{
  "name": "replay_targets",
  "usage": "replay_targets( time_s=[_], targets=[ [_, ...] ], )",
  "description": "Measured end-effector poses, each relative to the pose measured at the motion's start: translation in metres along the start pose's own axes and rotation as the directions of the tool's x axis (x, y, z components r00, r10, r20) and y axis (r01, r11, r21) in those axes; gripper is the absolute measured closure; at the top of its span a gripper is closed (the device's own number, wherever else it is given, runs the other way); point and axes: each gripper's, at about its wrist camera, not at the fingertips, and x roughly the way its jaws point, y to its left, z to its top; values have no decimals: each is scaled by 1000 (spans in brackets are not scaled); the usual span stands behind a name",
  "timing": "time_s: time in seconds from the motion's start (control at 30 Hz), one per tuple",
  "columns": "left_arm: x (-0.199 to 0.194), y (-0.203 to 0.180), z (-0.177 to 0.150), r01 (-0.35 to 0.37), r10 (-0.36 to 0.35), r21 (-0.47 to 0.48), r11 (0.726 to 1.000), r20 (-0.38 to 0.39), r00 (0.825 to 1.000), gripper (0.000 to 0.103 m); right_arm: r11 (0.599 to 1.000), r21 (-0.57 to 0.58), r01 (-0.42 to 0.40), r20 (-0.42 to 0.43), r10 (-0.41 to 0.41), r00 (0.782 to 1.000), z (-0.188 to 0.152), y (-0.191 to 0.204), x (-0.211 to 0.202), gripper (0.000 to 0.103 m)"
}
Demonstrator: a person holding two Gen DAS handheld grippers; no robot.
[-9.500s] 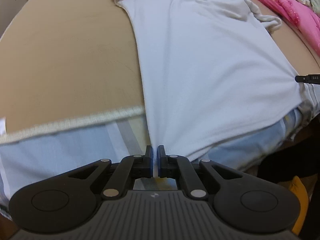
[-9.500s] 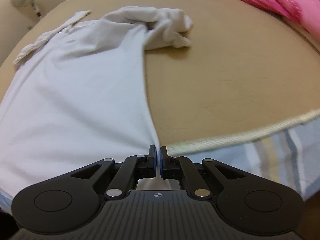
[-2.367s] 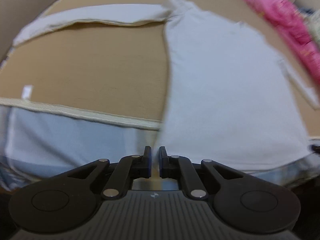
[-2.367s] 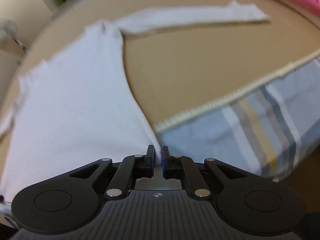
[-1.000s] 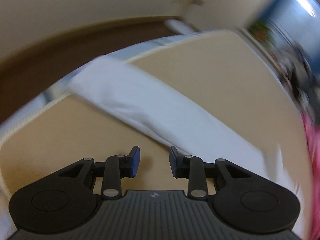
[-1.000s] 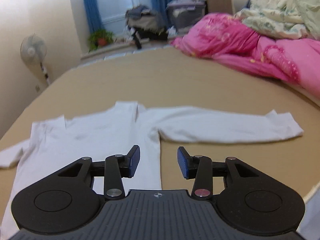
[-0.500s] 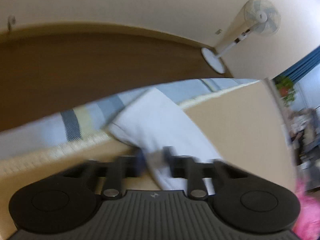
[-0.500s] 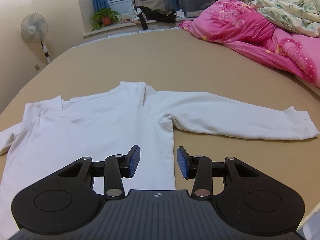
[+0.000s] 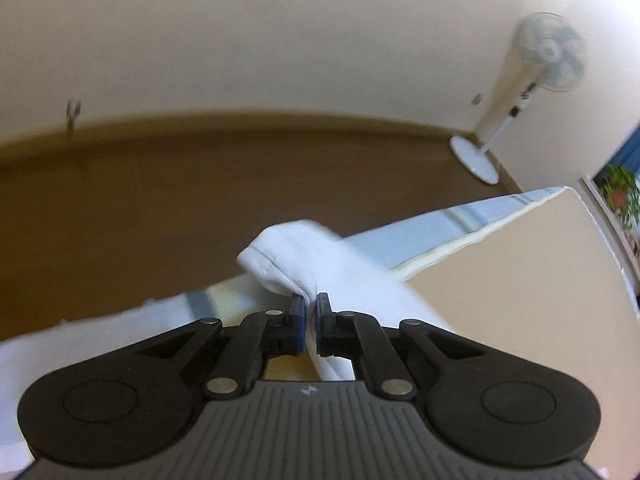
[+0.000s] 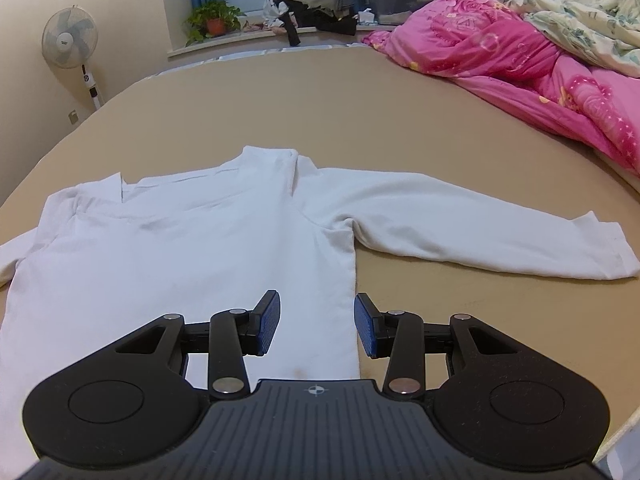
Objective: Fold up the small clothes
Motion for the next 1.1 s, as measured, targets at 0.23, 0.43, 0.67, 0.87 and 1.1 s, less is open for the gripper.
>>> replay_targets(
  time_s=[0.23, 0.43, 0.67, 0.87, 1.1],
  targets=[
    [-124, -152, -78, 385, -431, 324, 864, 79, 899, 99, 999, -31, -28, -15, 27, 1000, 0, 13, 7, 91],
    [-255, -251, -233, 826, -773, 523, 210, -429, 468, 64, 997, -44, -69, -49, 67, 997, -3, 29, 18, 92],
    [-193, -234, -205, 519, -588, 710, 476, -181, 788, 65, 992, -51, -114, -58, 111, 992, 4, 34, 34, 89],
    [-117, -220, -155, 343, -289, 634, 693, -192, 938, 65, 990, 75, -118, -61, 123, 991, 19, 19, 70, 89],
    [-98, -209, -133, 346, -239, 598, 723, -254, 937, 65, 974, 155, -165, -72, 178, 981, 25, 15, 121, 73]
  ],
)
